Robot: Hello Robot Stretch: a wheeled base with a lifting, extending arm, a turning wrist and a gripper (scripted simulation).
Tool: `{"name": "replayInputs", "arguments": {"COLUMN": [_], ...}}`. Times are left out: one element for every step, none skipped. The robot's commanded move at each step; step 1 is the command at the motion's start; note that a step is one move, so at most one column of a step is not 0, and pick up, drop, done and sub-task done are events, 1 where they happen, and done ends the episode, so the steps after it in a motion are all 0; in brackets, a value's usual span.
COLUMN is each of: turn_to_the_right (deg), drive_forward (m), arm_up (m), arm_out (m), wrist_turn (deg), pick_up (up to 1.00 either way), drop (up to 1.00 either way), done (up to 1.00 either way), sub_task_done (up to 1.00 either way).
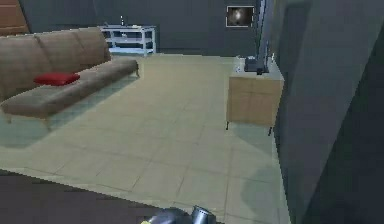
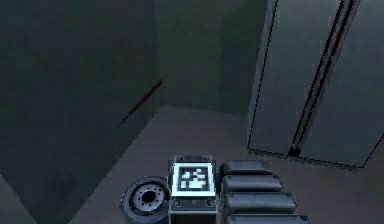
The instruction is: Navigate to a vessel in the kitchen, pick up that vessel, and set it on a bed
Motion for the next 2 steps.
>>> {"name": "replayInputs", "arguments": {"turn_to_the_right": [45.0,45.0], "drive_forward": [0.0,0.0], "arm_up": [0.0,0.0], "arm_out": [0.0,0.0], "wrist_turn": [0.0,0.0], "pick_up": [0.0,0.0], "drop": [0.0,0.0], "done": [0.0,0.0], "sub_task_done": [0.0,0.0]}}
